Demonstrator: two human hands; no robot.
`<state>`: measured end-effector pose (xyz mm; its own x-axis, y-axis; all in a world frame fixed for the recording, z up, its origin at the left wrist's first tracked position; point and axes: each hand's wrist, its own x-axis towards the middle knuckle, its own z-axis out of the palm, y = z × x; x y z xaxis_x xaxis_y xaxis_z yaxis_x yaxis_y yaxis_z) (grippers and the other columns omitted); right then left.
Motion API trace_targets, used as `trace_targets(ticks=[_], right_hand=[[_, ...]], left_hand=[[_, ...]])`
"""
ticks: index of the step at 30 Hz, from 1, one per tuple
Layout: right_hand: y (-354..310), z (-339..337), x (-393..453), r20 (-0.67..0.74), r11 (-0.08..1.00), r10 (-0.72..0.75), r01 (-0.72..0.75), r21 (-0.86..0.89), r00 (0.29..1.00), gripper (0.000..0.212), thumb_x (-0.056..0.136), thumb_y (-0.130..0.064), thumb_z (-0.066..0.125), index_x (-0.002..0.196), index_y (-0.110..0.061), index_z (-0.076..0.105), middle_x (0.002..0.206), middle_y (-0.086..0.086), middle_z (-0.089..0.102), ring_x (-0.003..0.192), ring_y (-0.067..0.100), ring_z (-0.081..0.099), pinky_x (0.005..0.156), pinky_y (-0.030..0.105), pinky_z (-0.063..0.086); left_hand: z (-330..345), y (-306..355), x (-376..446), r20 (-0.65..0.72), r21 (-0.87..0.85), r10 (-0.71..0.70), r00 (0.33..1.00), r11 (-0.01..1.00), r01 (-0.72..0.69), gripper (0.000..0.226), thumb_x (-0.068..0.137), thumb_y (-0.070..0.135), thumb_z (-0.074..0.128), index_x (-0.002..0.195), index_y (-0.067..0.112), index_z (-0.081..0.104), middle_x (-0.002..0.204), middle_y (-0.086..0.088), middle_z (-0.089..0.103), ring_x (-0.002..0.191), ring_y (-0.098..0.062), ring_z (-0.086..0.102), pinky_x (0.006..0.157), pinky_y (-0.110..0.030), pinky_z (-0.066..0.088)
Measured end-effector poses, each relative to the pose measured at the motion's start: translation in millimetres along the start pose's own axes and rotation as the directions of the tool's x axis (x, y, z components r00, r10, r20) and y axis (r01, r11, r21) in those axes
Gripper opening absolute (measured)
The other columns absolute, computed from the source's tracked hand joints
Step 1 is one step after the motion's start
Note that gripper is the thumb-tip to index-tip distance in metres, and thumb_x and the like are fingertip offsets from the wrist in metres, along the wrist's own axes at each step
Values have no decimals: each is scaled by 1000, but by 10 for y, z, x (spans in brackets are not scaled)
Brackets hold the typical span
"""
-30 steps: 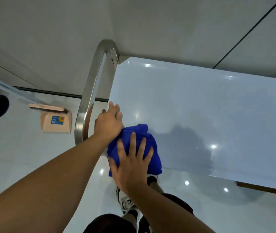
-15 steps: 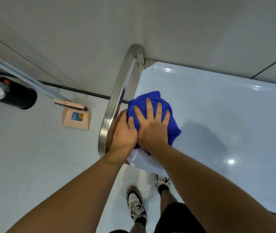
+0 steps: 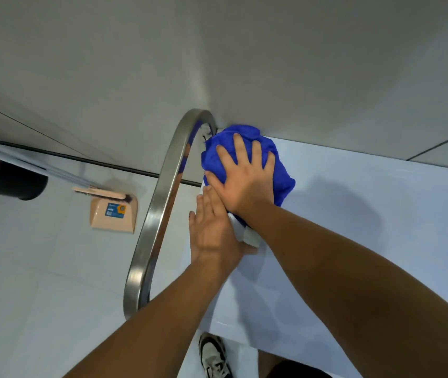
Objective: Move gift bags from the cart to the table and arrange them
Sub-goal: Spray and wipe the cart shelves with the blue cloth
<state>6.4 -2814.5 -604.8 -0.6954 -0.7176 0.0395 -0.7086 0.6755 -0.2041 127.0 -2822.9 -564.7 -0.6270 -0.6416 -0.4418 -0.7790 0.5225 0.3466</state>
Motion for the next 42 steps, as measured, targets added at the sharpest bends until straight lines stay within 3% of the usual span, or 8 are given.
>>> trace_targets(ticks=[8, 17, 22, 26, 31, 34, 39, 42], right_hand=[[-253, -50, 178, 55, 984, 174, -175, 19, 983, 68, 96, -69, 28, 156, -35, 25, 162, 4, 24, 141, 38, 27, 107, 61, 27], [-145, -142, 119, 124, 986, 147, -154, 55, 981, 66, 96, -71, 27, 155, -42, 22, 166, -2, 16, 147, 35, 17, 114, 60, 19], [98, -173, -17, 88, 981, 191, -193, 9, 978, 68, 95, -72, 30, 155, -41, 25, 166, -2, 19, 147, 36, 20, 113, 59, 22], [350, -202, -146, 38, 971, 238, -238, -2, 970, 68, 93, -72, 35, 152, -40, 31, 164, -2, 24, 145, 36, 25, 109, 58, 26], [806, -278, -342, 59, 964, 265, -267, 12, 962, 68, 93, -74, 32, 153, -43, 27, 165, -4, 19, 146, 35, 21, 112, 58, 23], [1174, -337, -510, 12, 963, 270, -270, 14, 963, 67, 93, -73, 35, 152, -41, 33, 163, -2, 27, 143, 36, 27, 110, 59, 27], [2022, -530, -871, 15, 951, 309, -310, 11, 951, 67, 95, -74, 29, 153, -41, 29, 163, -2, 24, 144, 36, 25, 112, 59, 25], [2482, -654, -1058, 12, 947, 321, -321, -5, 947, 67, 95, -73, 28, 154, -40, 27, 163, -1, 25, 145, 36, 25, 112, 60, 26]], left_hand=[[19, 31, -84, -39, 45, -36, 999, 998, 38, 144, 72, 61, 80, 153, 10, -28, 165, -7, -25, 155, -21, -10, 126, -43, 2], [-17, 95, -93, -73, 140, 7, 997, 990, 3, 130, 72, 69, 75, 158, 9, -2, 168, -13, -2, 156, -28, 4, 125, -48, 16], [-46, 126, -66, 19, 263, 28, 999, 964, -32, 125, 71, 69, 77, 156, 14, 3, 168, -12, -6, 155, -36, 2, 126, -47, 12], [-22, 309, -171, 0, 352, 128, 992, 928, -120, 92, 87, 47, 72, 152, 15, 16, 165, -12, 14, 154, -35, 10, 125, -48, 15], [218, 736, -343, -100, 246, 259, 961, 942, -228, 54, 90, 26, 71, 136, 11, 47, 140, -13, 50, 127, -30, 49, 109, -42, 43], [430, 1041, -440, -80, 109, 251, 965, 964, -242, 60, 82, 23, 77, 133, 5, 51, 135, -18, 53, 119, -34, 54, 101, -42, 49], [828, 1720, -705, 96, 172, 259, 961, 947, -273, 100, 82, 52, 74, 154, 15, 16, 160, -9, 23, 143, -25, 31, 119, -36, 31], [1052, 2148, -912, 129, 117, 285, 950, 947, -300, 99, 86, 41, 71, 157, 10, 10, 163, -12, 16, 148, -28, 24, 122, -40, 25]])
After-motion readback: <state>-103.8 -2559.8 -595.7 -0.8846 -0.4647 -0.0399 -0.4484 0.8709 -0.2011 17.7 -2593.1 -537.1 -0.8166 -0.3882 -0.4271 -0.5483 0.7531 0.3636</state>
